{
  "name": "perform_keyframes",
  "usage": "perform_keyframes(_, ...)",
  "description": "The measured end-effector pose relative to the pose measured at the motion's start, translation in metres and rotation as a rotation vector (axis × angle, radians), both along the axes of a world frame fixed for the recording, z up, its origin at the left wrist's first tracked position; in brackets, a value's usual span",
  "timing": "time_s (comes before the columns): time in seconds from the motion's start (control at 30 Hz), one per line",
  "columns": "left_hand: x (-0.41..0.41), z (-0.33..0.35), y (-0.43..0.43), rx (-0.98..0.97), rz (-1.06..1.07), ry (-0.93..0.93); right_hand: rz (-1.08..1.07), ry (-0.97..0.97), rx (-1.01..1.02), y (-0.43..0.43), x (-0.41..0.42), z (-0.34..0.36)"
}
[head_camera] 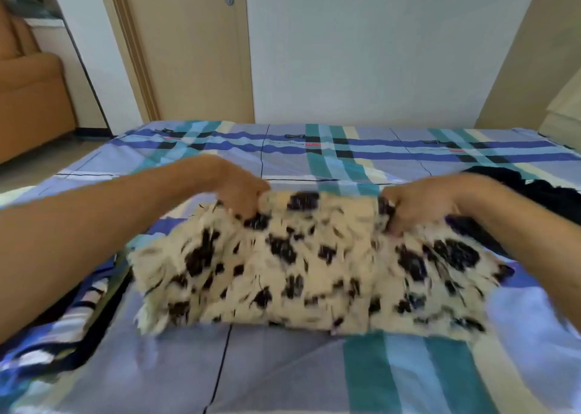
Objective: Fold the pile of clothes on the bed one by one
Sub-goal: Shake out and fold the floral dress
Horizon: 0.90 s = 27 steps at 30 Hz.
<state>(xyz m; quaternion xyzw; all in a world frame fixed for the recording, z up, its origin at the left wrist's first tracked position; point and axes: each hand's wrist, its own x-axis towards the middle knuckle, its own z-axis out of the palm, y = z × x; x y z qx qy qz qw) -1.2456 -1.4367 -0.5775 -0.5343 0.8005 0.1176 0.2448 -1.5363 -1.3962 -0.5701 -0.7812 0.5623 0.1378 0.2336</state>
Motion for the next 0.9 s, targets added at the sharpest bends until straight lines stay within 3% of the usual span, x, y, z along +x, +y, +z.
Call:
perform_keyframes(0.13, -0.007, 0.015, -0.038, -0.536, 0.066, 0.017, -0.172, 0.063, -0.481, -0.068, 0.0, -0.01)
perform_keyframes(0.17, -0.007, -0.001, -0.041, -0.584, 0.092, 0.039, -0.204, 0.074, -0.561, -0.071, 0.003, -0.022)
perform_keyframes(0.23, -0.01, -0.05, -0.032, -0.5, 0.098, 0.14, -0.204, -0.034, -0.585, -0.064, 0.011, -0.058)
perform_keyframes(0.3, -0.01, -0.106, -0.02, -0.392, 0.063, 0.255, -0.127, -0.156, -0.473, -0.052, 0.018, -0.111)
perform_keyframes(0.4, 0.012, -0.19, 0.007, -0.319, 0.136, 0.283, -0.09, -0.099, -0.335, -0.029, 0.012, -0.194)
perform_keyframes(0.47, 0.038, -0.225, 0.018, -0.356, 0.244, 0.385, -0.139, -0.128, -0.345, -0.02, -0.004, -0.231)
perform_keyframes(0.53, 0.061, -0.234, 0.019, -0.398, 0.325, 0.487, -0.166, -0.094, -0.416, -0.019, -0.019, -0.241)
perform_keyframes(0.73, 0.068, -0.222, 0.02, -0.476, 0.342, 0.424, -0.384, 0.043, -0.417, -0.005, -0.051, -0.227)
perform_keyframes(0.8, 0.05, -0.209, 0.027, -0.546, 0.218, 0.452, -0.458, 0.068, -0.384, 0.008, -0.048, -0.214)
perform_keyframes(0.9, 0.012, -0.186, 0.042, -0.491, -0.14, 0.531, -0.477, 0.03, -0.54, 0.032, -0.029, -0.18)
